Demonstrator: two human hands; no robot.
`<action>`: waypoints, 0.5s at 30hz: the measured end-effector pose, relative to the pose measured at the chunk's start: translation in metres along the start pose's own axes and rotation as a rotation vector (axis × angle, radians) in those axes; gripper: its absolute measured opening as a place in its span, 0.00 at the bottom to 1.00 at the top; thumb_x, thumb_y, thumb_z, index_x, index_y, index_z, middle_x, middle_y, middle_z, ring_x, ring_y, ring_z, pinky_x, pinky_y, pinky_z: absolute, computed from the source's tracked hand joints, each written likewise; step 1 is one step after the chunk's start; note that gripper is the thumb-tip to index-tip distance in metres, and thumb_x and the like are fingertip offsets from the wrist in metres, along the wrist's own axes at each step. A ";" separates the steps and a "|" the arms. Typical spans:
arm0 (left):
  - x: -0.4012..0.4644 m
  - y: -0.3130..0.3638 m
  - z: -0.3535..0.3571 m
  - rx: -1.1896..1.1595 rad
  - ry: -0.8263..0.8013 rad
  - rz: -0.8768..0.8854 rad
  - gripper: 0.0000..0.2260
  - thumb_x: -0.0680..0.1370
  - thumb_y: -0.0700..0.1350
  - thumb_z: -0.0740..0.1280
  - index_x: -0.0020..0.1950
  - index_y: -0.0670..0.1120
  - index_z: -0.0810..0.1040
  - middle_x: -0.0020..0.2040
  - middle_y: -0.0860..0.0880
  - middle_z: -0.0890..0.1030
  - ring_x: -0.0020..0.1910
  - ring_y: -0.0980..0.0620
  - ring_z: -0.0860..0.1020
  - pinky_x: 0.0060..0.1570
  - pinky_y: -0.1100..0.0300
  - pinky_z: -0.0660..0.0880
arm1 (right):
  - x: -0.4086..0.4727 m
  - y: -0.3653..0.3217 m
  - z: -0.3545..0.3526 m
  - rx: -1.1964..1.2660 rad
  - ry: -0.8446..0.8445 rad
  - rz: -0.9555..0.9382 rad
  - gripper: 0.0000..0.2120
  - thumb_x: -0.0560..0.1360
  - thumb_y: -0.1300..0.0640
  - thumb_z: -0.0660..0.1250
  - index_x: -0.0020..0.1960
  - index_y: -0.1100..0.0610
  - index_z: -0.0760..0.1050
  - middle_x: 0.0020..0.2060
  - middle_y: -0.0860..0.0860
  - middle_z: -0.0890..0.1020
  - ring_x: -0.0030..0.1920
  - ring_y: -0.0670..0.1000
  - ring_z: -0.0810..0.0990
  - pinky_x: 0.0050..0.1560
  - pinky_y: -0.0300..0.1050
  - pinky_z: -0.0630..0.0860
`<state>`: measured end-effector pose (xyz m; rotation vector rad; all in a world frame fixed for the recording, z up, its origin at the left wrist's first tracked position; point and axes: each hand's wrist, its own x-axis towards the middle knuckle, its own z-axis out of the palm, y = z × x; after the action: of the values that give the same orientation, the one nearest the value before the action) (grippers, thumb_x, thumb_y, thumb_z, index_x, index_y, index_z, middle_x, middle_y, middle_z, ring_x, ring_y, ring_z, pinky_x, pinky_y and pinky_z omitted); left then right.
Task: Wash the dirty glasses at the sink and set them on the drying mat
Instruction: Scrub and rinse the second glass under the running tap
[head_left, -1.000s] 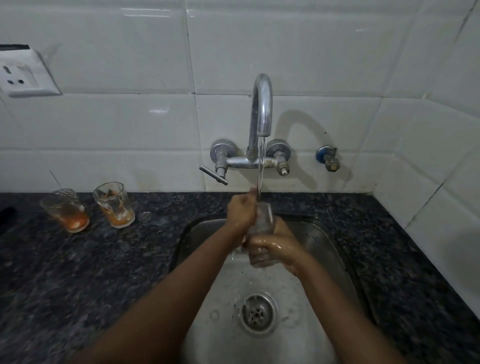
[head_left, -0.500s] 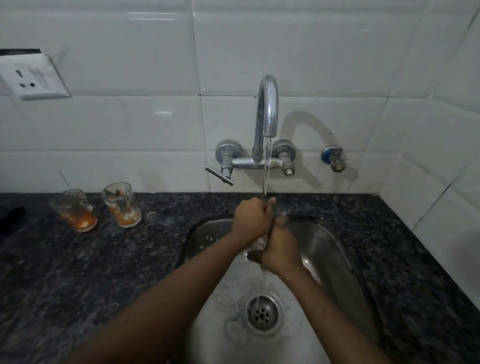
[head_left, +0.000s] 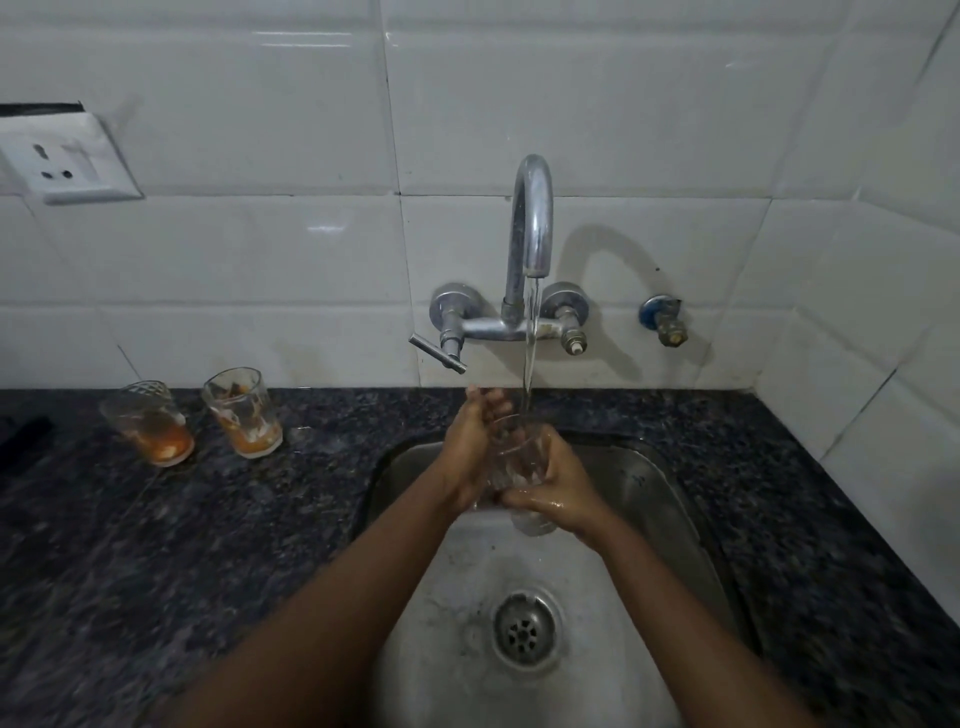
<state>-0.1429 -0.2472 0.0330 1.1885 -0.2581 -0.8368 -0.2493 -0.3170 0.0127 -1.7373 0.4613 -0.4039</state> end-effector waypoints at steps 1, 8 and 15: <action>-0.002 -0.006 -0.008 -0.019 -0.016 -0.069 0.25 0.80 0.60 0.45 0.59 0.45 0.74 0.54 0.44 0.78 0.52 0.47 0.77 0.52 0.49 0.75 | 0.000 0.001 0.003 0.015 0.009 -0.015 0.30 0.60 0.70 0.77 0.58 0.58 0.71 0.50 0.51 0.80 0.49 0.47 0.80 0.45 0.36 0.78; -0.021 -0.046 -0.038 0.074 0.031 -0.455 0.22 0.78 0.57 0.58 0.60 0.41 0.76 0.61 0.37 0.77 0.56 0.41 0.77 0.51 0.48 0.77 | 0.008 -0.005 0.011 0.108 0.138 0.066 0.31 0.57 0.63 0.81 0.57 0.60 0.74 0.51 0.54 0.82 0.52 0.53 0.81 0.53 0.48 0.79; -0.018 -0.029 -0.015 -0.037 0.221 -0.233 0.21 0.81 0.54 0.53 0.67 0.41 0.69 0.50 0.41 0.80 0.45 0.45 0.79 0.37 0.54 0.78 | 0.019 0.010 0.003 0.755 0.194 0.231 0.28 0.72 0.34 0.58 0.56 0.57 0.76 0.51 0.54 0.82 0.52 0.53 0.81 0.53 0.49 0.79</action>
<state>-0.1590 -0.2272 0.0056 1.2807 0.0785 -0.8988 -0.2322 -0.3259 0.0024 -0.9090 0.5527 -0.5016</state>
